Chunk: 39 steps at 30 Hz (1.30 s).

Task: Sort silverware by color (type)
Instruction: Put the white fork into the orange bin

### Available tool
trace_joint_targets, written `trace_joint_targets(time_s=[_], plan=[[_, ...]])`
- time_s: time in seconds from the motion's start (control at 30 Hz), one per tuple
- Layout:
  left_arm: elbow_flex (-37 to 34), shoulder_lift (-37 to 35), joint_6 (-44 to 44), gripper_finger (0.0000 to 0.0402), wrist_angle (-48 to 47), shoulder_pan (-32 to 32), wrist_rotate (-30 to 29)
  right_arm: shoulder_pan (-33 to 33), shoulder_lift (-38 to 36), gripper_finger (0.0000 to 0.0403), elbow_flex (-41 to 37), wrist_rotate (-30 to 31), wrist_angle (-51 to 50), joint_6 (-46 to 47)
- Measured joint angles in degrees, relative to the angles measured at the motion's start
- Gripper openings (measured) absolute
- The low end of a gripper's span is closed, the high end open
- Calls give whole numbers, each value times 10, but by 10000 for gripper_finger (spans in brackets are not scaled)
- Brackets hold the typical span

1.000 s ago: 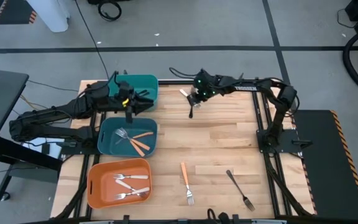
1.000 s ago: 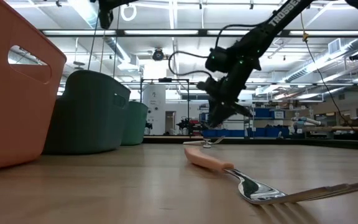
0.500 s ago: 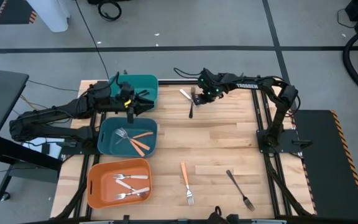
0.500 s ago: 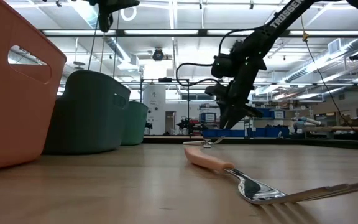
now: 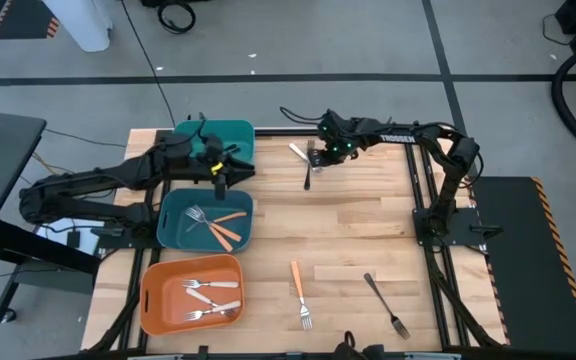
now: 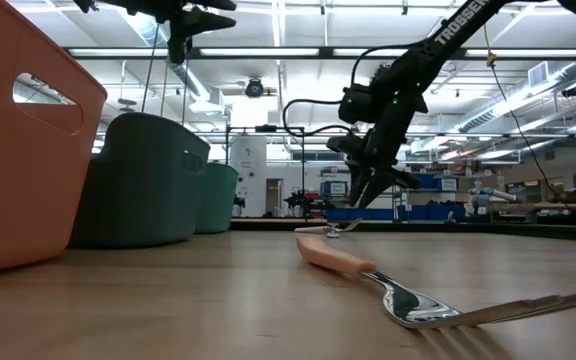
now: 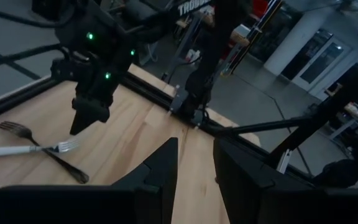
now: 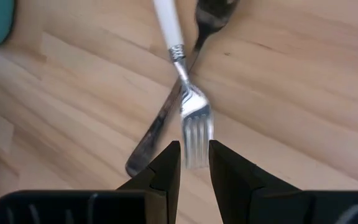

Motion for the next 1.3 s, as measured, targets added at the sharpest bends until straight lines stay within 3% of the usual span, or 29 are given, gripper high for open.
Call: trace_joint_targets(time_s=[0.17, 0.33, 0.63, 1.0, 1.3], plan=[[0, 16, 0, 112, 5, -3, 0, -1, 0, 91, 0, 18, 7, -25], [0, 22, 0, 112, 4, -3, 1, -13, 0, 91, 0, -28, 14, -50], [0, 22, 0, 112, 6, -3, 1, -13, 0, 101, 0, -34, -33, -68], [0, 22, 0, 112, 5, -3, 1, -20, 0, 106, 0, -42, -27, 3], [0, 22, 1, 112, 5, -3, 1, -7, 13, 106, 0, -14, -14, 36]])
